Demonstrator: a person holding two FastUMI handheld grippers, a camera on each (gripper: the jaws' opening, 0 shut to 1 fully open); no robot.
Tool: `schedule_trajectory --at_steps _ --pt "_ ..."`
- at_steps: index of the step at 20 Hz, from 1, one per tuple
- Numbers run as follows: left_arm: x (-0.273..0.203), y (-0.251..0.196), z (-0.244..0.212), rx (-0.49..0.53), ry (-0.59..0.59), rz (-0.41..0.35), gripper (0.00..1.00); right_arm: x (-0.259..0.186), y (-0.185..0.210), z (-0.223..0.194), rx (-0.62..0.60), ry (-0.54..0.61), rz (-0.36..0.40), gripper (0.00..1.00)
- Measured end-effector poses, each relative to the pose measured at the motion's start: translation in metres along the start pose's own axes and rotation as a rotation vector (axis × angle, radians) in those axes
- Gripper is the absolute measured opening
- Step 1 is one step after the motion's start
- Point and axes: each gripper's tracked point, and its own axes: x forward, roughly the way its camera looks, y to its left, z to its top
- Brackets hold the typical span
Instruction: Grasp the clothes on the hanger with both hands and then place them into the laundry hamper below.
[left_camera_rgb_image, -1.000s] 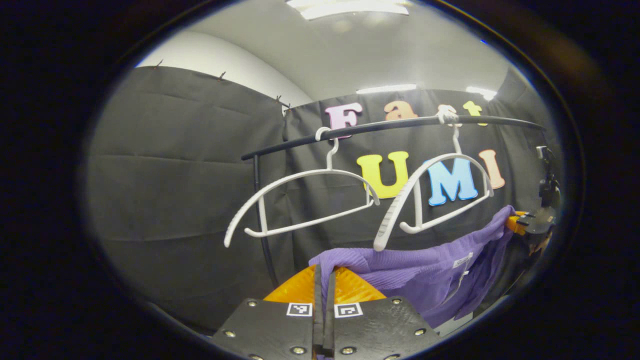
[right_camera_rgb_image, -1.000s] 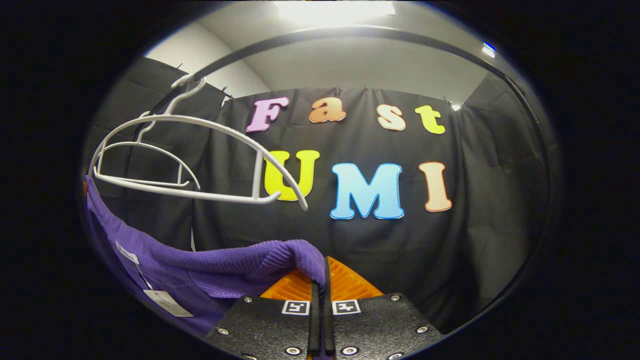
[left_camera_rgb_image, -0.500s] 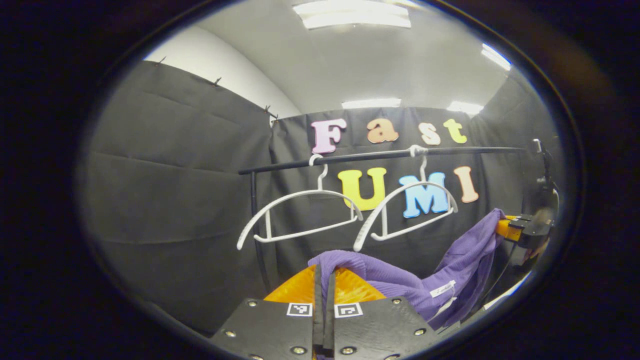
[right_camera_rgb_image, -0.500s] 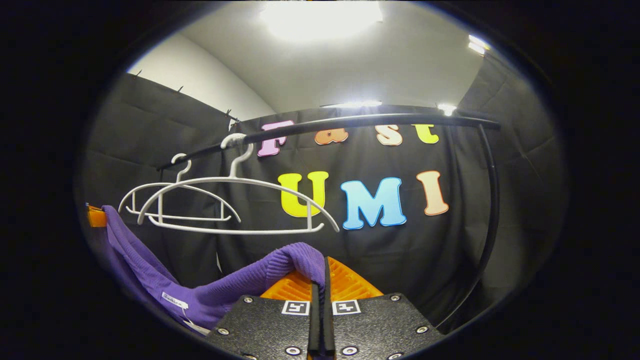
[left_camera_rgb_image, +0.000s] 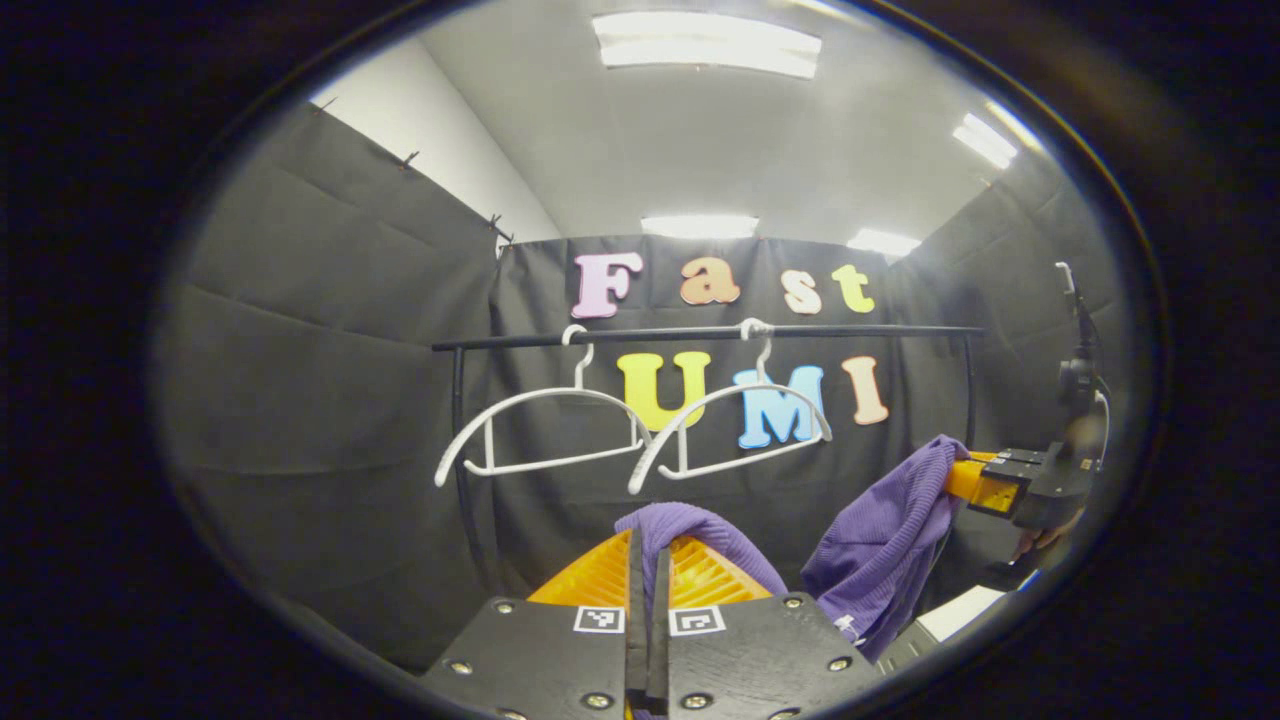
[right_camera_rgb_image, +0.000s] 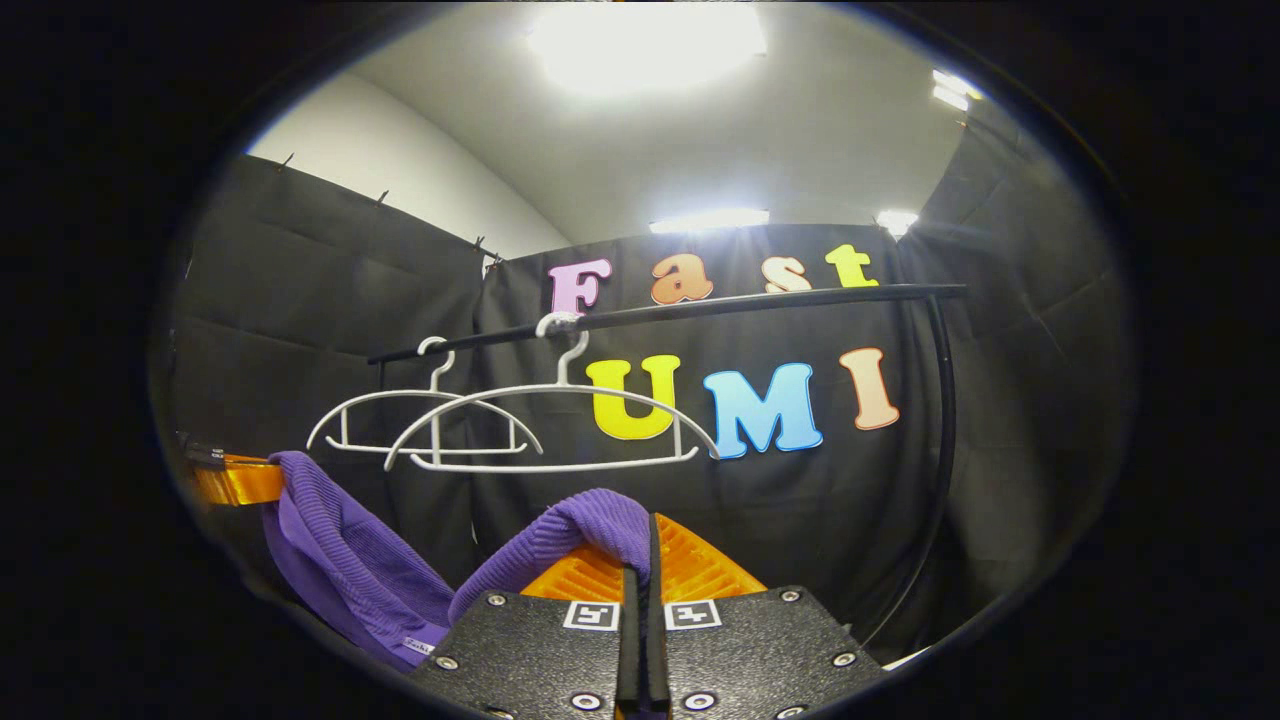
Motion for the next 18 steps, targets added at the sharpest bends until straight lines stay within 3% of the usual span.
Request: schedule_trajectory --at_steps 5,9,16,18 --pt "-0.01 -0.027 -0.021 -0.024 0.012 -0.08 0.01 -0.031 0.023 -0.013 0.011 0.027 0.02 0.02" --pt "-0.016 -0.045 -0.051 -0.051 0.052 -0.125 0.01 -0.051 0.038 -0.05 0.016 0.107 0.034 0.02" --pt "-0.017 -0.056 -0.125 -0.041 0.182 -0.141 0.01 -0.062 0.044 -0.13 0.034 0.271 0.03 0.02" --pt "-0.012 -0.057 -0.146 -0.05 0.226 -0.137 0.05 -0.064 0.045 -0.153 0.03 0.314 0.03 0.02"
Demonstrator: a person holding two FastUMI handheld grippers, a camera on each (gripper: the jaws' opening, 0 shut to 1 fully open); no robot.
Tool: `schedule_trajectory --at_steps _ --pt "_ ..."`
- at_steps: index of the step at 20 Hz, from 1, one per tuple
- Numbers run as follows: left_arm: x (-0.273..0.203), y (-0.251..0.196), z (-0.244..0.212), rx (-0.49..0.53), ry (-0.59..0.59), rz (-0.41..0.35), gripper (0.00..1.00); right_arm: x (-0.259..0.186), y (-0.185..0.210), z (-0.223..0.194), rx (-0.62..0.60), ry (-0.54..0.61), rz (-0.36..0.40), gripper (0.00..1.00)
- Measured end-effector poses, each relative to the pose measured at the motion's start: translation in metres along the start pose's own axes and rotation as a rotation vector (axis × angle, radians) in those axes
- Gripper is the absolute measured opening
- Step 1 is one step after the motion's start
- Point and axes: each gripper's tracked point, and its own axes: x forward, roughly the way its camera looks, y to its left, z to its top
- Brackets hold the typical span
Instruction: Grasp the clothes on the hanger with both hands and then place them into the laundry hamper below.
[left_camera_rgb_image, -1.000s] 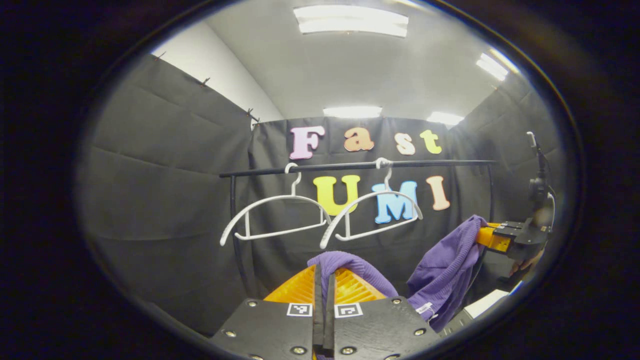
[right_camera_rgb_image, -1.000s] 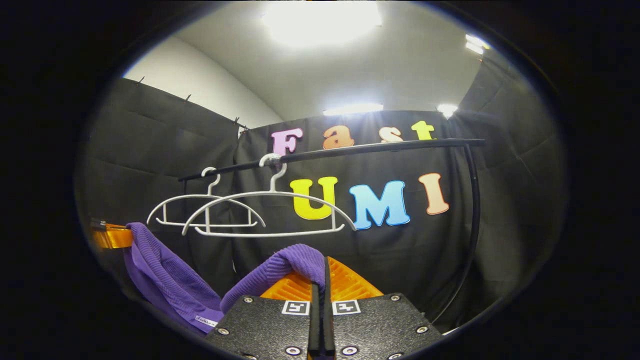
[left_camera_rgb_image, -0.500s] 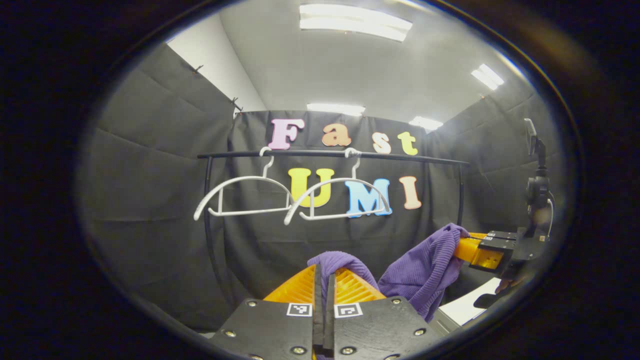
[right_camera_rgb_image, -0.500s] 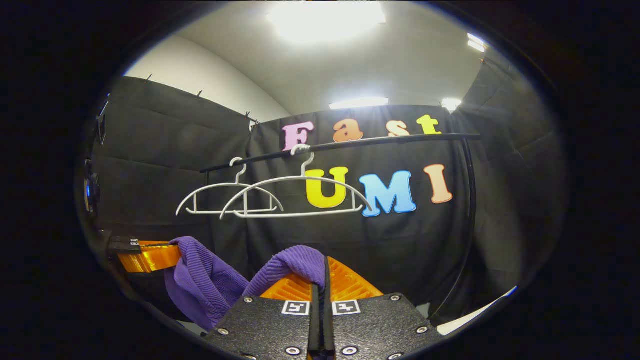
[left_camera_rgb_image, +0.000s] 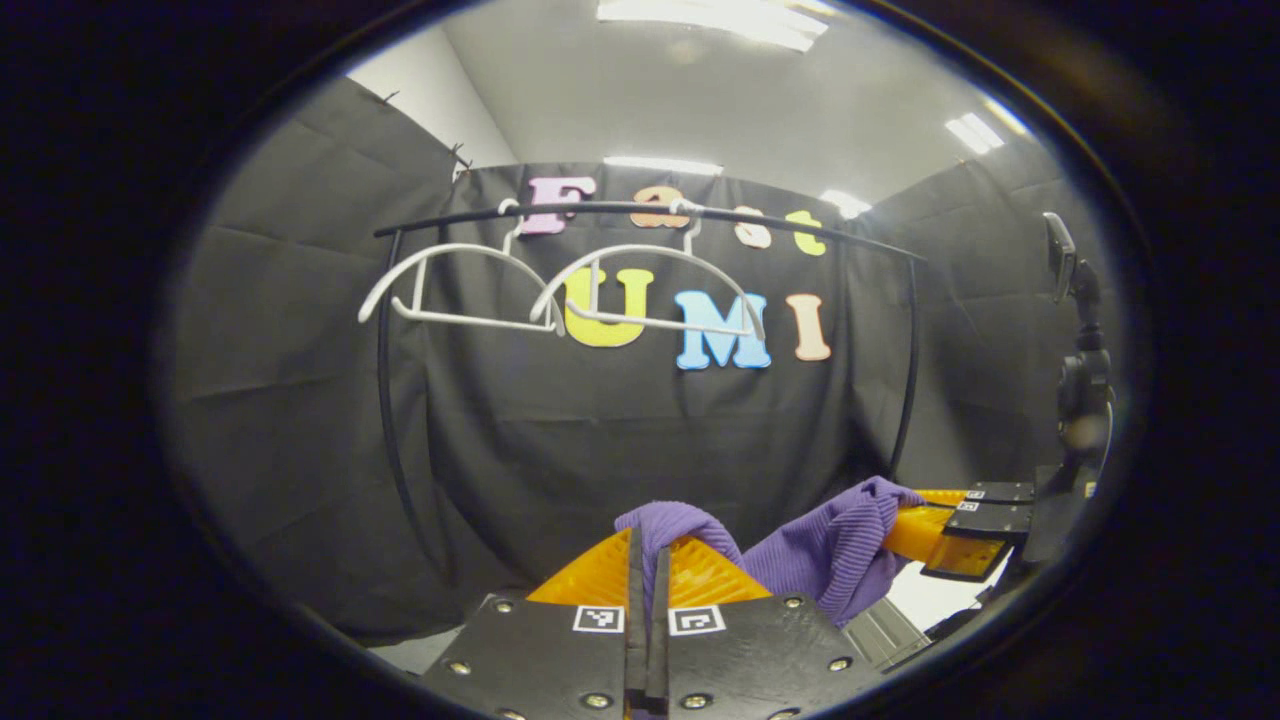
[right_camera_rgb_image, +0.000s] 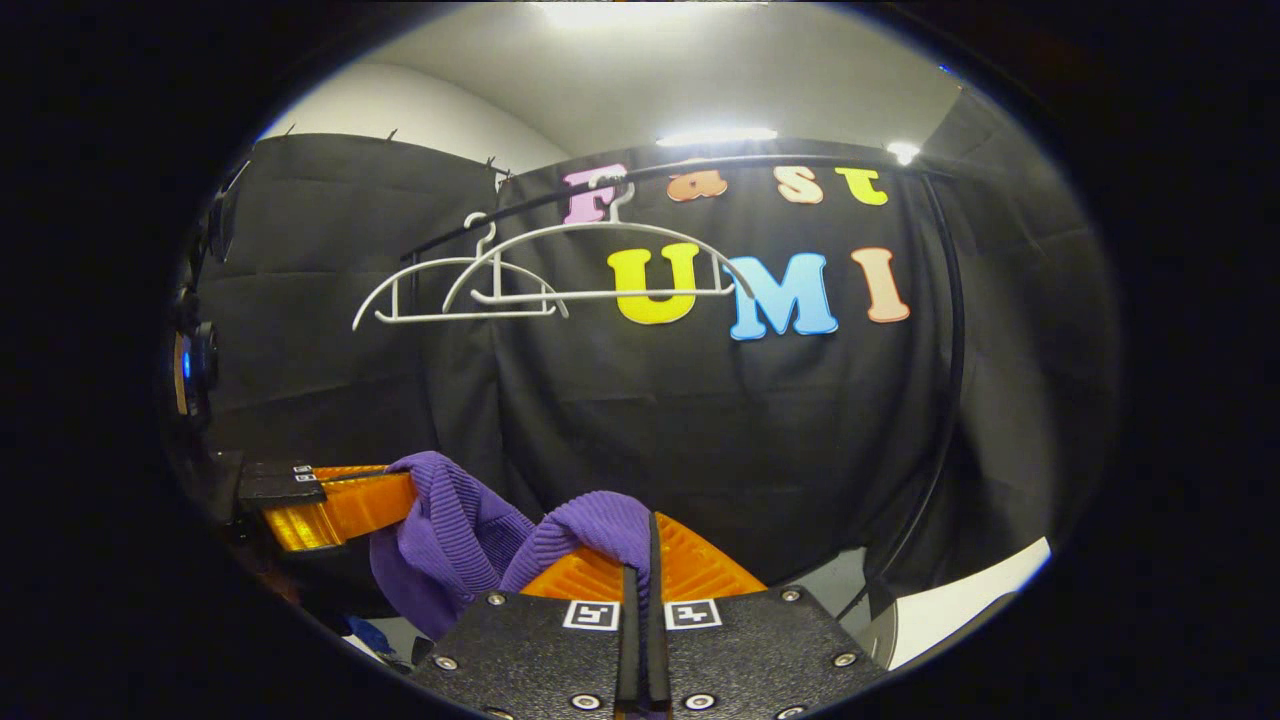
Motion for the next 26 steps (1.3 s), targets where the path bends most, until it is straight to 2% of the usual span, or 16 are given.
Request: schedule_trajectory --at_steps 1,2,3,13,17,19,23,26 --pt "0.004 0.002 -0.011 -0.004 0.021 0.004 0.01 0.003 -0.001 -0.012 -0.007 0.022 -0.003 0.02" --pt "0.008 0.005 -0.023 -0.008 0.044 0.008 0.05 0.007 -0.002 -0.024 -0.014 0.044 -0.005 0.02" --pt "0.011 0.009 -0.036 -0.011 0.067 0.013 0.01 0.01 -0.002 -0.035 -0.015 0.07 -0.003 0.02" --pt "0.014 0.033 -0.151 -0.031 0.295 0.054 0.01 0.027 0.004 -0.128 -0.062 0.288 0.007 0.02" --pt "0.013 0.037 -0.197 -0.022 0.403 0.067 0.01 0.023 0.003 -0.165 -0.083 0.381 0.006 0.06" --pt "0.008 0.035 -0.214 0.0 0.452 0.078 0.01 0.017 -0.004 -0.183 -0.111 0.432 -0.025 0.08" --pt "-0.008 0.037 -0.242 0.014 0.531 0.102 0.01 0.005 -0.011 -0.212 -0.153 0.513 -0.041 0.11" --pt "-0.016 0.042 -0.26 0.022 0.576 0.114 0.02 -0.005 -0.018 -0.23 -0.172 0.556 -0.047 0.19"
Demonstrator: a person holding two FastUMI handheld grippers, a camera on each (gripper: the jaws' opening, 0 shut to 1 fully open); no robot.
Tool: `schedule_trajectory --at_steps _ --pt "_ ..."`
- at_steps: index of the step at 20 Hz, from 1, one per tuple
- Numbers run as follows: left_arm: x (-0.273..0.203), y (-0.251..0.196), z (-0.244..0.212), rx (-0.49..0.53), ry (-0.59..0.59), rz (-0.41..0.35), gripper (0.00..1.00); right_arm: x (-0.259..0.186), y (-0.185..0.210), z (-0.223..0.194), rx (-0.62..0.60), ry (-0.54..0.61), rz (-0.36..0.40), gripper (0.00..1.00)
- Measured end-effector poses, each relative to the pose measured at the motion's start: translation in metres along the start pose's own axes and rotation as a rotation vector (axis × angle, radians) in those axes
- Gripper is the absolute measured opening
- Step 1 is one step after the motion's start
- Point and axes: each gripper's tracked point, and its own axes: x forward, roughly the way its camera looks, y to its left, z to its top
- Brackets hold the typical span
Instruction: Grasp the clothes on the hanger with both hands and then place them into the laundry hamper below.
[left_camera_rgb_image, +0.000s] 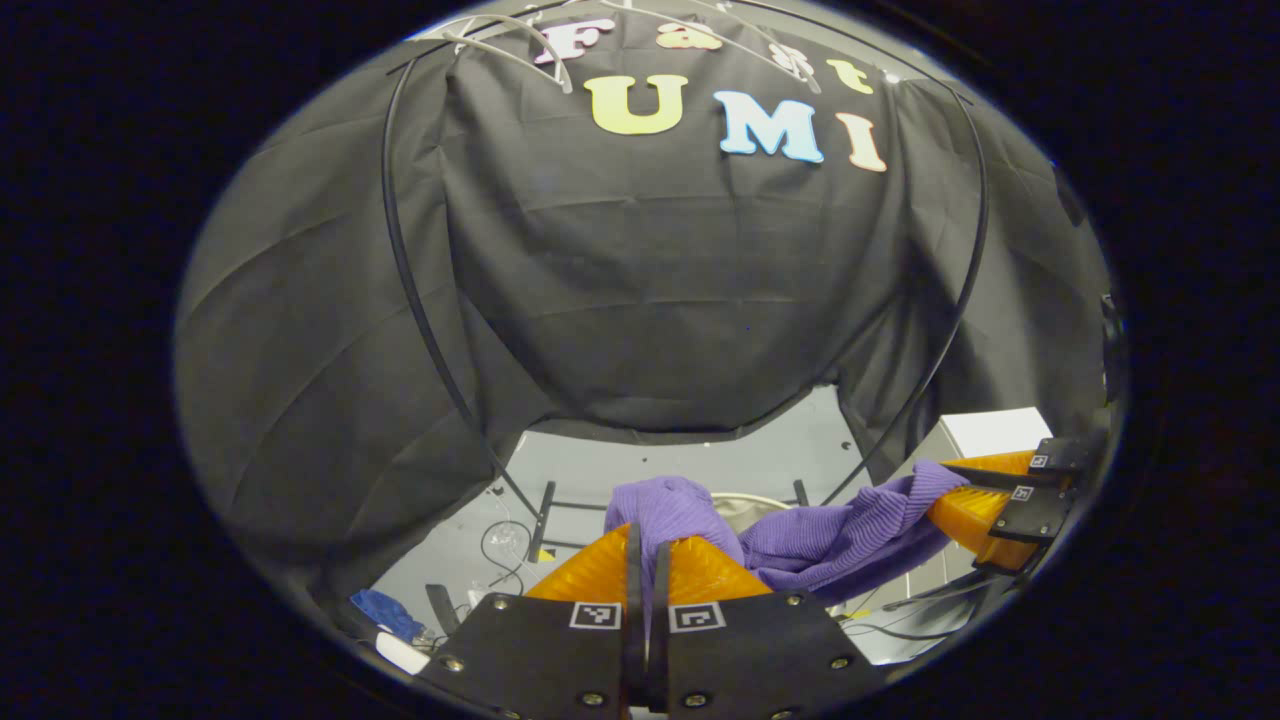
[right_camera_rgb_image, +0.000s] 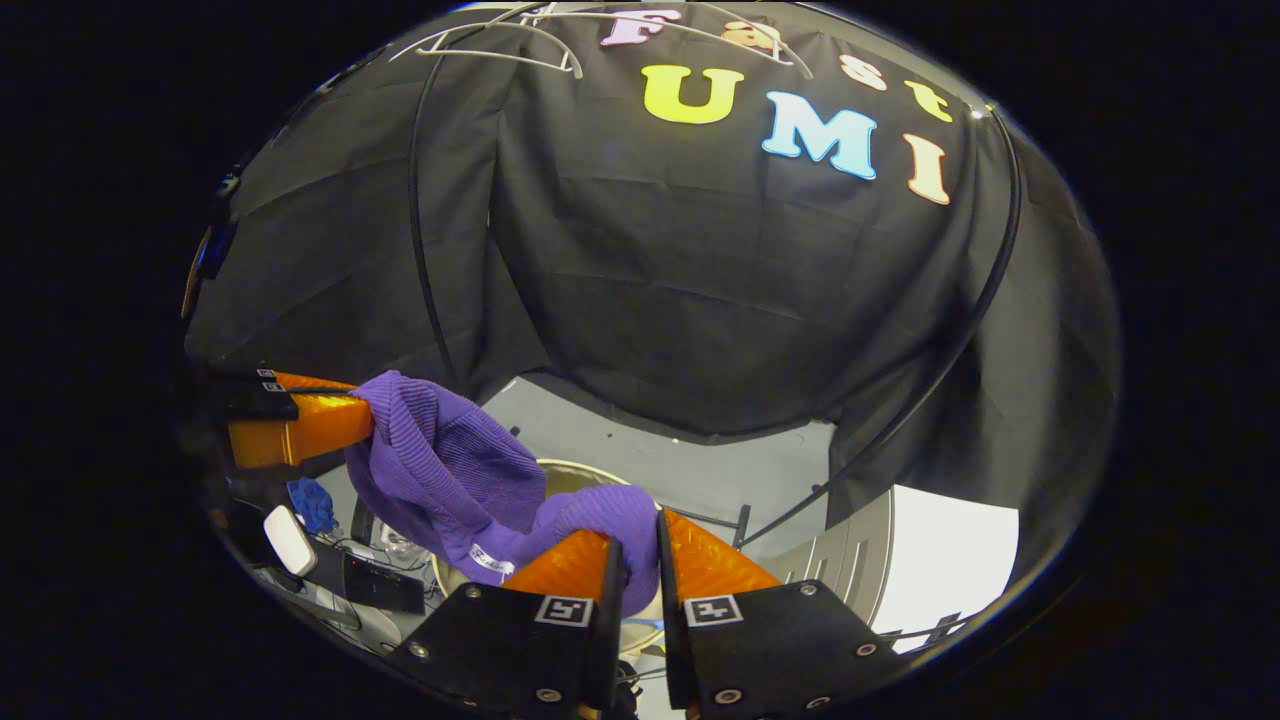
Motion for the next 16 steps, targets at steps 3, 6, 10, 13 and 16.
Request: schedule_trajectory --at_steps 3,6,10,13,16 --pt "-0.008 -0.005 -0.012 -0.021 0.007 -0.023 0.0 -0.004 0.0 -0.002 0.005 -0.017 -0.001 0.33" --pt "-0.02 0.005 -0.005 -0.005 -0.016 0.002 0.62 -0.014 -0.002 0.005 0.021 -0.055 -0.012 0.63" --pt "-0.058 0.019 0.043 0.001 -0.153 0.023 0.83 -0.04 -0.006 0.04 0.085 -0.166 -0.033 0.95" --pt "-0.103 0.047 0.088 0.002 -0.292 0.06 0.83 -0.068 -0.015 0.082 0.12 -0.276 -0.056 0.95" --pt "-0.145 0.067 0.138 -0.019 -0.418 0.089 0.89 -0.099 -0.027 0.124 0.139 -0.39 -0.079 0.95"
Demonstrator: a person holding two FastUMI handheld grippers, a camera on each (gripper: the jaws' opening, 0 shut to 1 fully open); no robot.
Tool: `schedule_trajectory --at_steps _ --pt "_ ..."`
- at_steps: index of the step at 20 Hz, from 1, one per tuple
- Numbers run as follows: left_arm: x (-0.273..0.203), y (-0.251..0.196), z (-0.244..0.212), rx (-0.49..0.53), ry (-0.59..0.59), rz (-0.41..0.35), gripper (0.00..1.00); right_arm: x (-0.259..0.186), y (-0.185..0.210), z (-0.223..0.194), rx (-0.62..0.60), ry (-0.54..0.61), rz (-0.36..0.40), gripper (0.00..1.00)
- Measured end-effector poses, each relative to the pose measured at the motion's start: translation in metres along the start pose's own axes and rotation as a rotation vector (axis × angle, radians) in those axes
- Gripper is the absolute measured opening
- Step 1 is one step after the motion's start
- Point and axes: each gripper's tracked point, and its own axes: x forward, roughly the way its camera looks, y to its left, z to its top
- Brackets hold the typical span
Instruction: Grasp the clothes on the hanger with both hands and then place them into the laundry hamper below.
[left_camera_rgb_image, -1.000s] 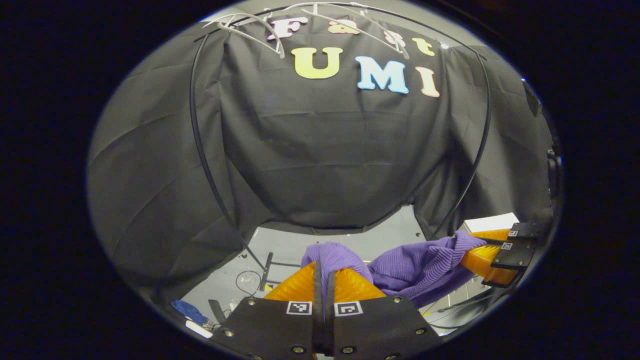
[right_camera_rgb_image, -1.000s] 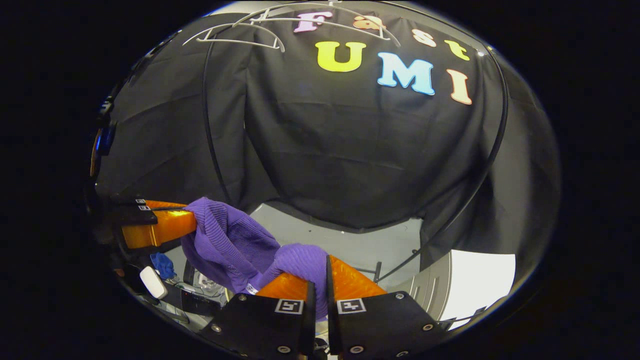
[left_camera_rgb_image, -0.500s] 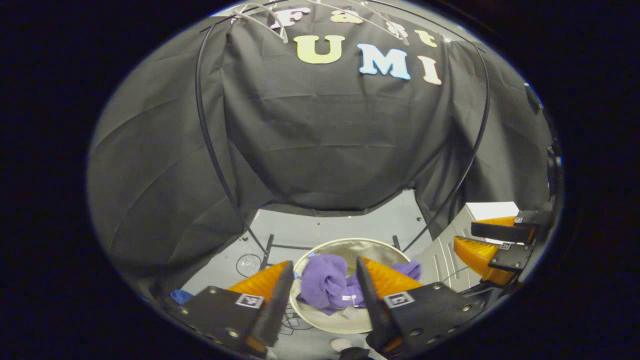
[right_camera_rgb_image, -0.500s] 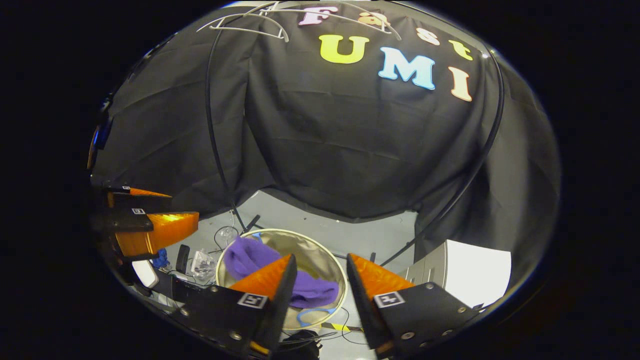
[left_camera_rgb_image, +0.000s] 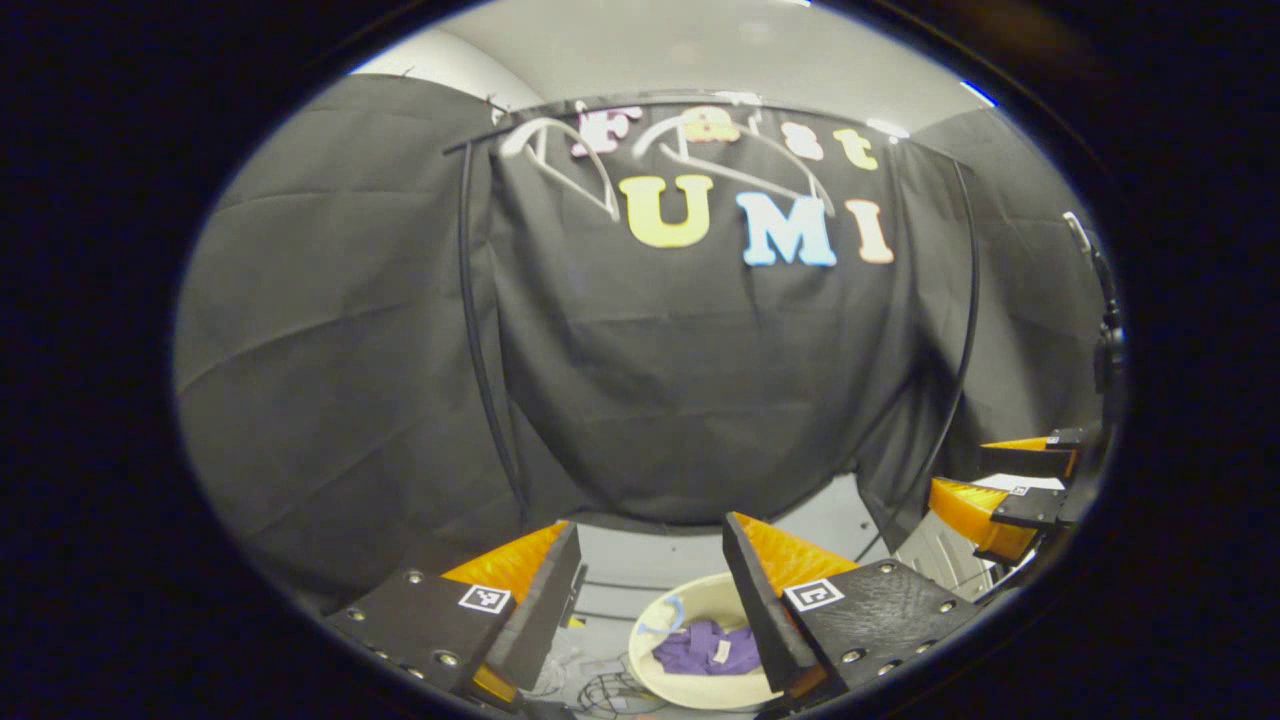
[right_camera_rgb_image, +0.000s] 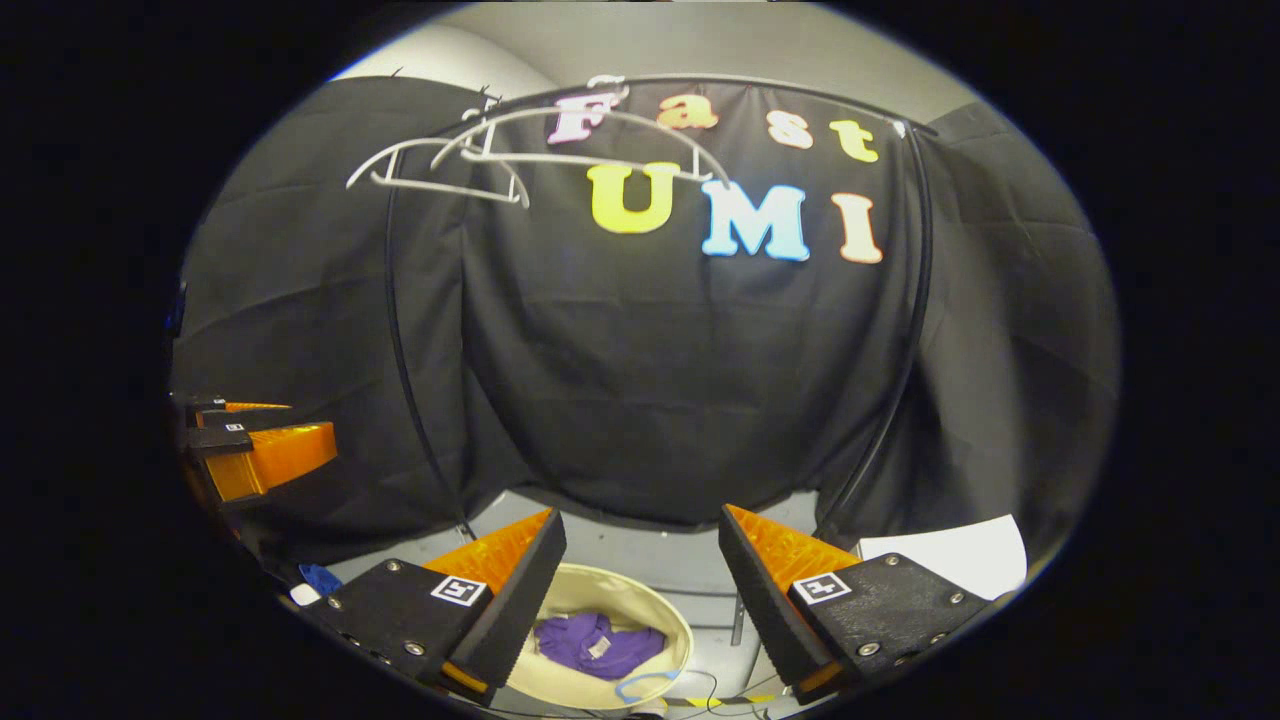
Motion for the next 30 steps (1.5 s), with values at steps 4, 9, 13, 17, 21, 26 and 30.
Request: schedule_trajectory --at_steps 4,9,13,17,21,26,30 --pt "-0.034 0.02 0.059 -0.005 -0.112 0.033 0.89 -0.024 -0.02 0.061 0.004 -0.138 -0.045 0.95" --pt "-0.062 0.033 0.122 -0.005 -0.223 0.035 0.89 -0.054 -0.044 0.107 -0.004 -0.258 -0.101 0.95" --pt "-0.082 0.04 0.157 -0.001 -0.3 0.037 0.89 -0.079 -0.064 0.135 0.013 -0.328 -0.149 0.95" --pt "-0.094 0.049 0.171 -0.01 -0.317 0.043 0.89 -0.098 -0.078 0.149 0.039 -0.363 -0.18 0.95" --pt "-0.103 0.048 0.179 -0.01 -0.342 0.042 0.89 -0.114 -0.092 0.145 0.065 -0.374 -0.219 0.95" --pt "-0.111 0.05 0.185 -0.011 -0.36 0.046 0.88 -0.119 -0.097 0.139 0.097 -0.358 -0.235 0.95" --pt "-0.115 0.055 0.185 -0.006 -0.367 0.054 0.89 -0.121 -0.099 0.14 0.117 -0.358 -0.245 0.95"
